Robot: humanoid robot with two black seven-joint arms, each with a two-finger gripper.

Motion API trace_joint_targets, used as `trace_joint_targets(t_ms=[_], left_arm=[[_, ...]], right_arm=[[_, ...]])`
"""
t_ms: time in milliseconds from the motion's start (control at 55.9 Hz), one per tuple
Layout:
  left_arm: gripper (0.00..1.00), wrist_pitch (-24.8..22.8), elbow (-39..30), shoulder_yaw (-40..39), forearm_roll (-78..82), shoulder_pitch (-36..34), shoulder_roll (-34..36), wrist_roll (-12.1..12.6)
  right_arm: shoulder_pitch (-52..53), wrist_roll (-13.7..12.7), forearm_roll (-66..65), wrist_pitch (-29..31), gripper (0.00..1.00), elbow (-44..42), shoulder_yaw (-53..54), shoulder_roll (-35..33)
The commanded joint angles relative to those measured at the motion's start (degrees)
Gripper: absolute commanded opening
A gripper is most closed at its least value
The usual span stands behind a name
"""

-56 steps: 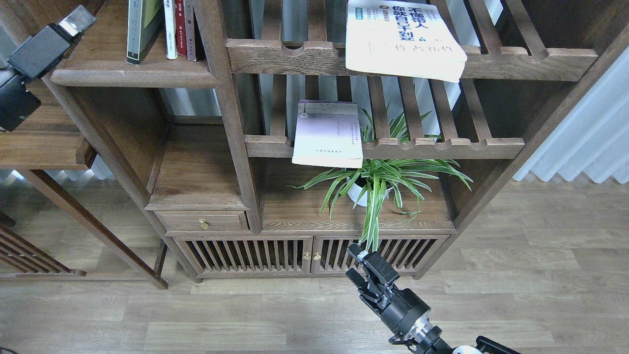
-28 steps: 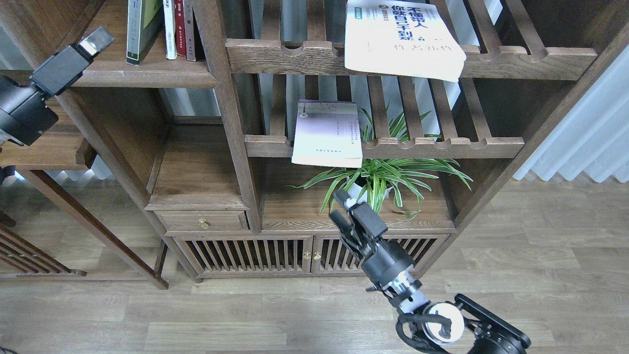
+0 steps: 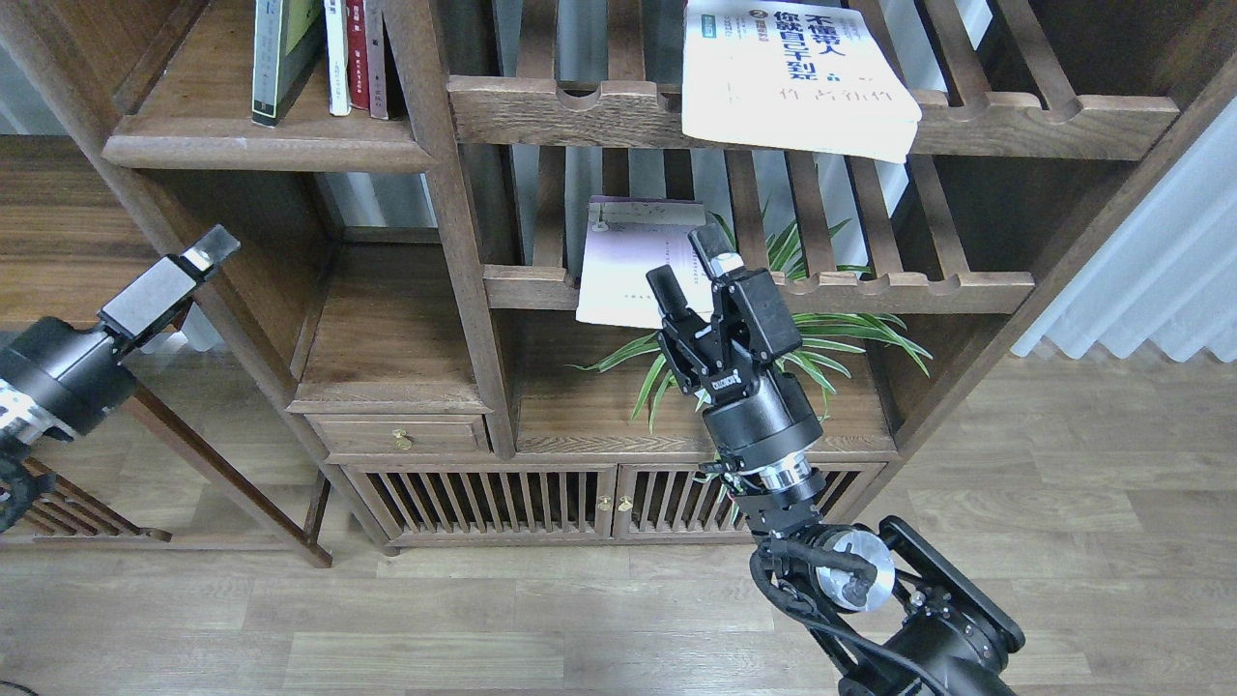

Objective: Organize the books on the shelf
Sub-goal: 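Raise the right gripper toward the large white book on top shelf, then grasp the white book's lower edge and pull it off the shelf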

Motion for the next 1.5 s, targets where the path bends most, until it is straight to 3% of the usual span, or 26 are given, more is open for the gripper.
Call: trace_joint_targets(t_ms=[0,268,590,733,840,1037,1162,1269,1484], left_arm=[[1.0,0.0,0.25,-1.24,0.05,1.9,-0.41,0.0],[1.0,0.0,0.26,-1.67,0.13,2.43,-0.49,0.0],[1.0,0.0,0.61,-2.29,0.22,2.52,-0.41,0.0],[1.0,0.0,0.61,-2.29,0.13,2.61,-0.41,0.0],[1.0,0.0,0.61,-2.38,0.13,2.61,-0.41,0.0],[1.0,0.0,0.61,-2.38,0.13,2.61,-0.41,0.0],[1.0,0.0,0.61,-2.99,0.13,2.61,-0.32,0.0],[1.0,0.0,0.61,-3.26,0.13,2.61,-0.32,0.0],[1.0,0.0,0.69,-3.26,0.13,3.49,-0.32,0.0]], right_arm=[[2.13,0.02,-0.08,-2.59,0.88,0.0,3.7,0.0],[5.21,1.25,-0.79,-14.46,0.88,-0.35,6.25,0.0],[10.75,2.39,-0.78,-17.37,0.87,-1.23,7.13,0.0],[11.1,2.65,-0.43,-17.37,0.63,-1.59,10.91,0.0],[11.19,3.0,-0.43,-17.54,0.52,-2.29,12.58,0.0],[10.66,9.94,-0.34,-17.37,0.19,-2.38,13.11,0.0],[10.05,10.83,-0.26,-16.84,0.06,-2.38,12.93,0.0],[9.87,10.74,0.09,-14.82,0.05,-2.38,12.58,0.0],[8.91,10.57,2.81,-4.11,0.04,2.45,11.7,0.0]])
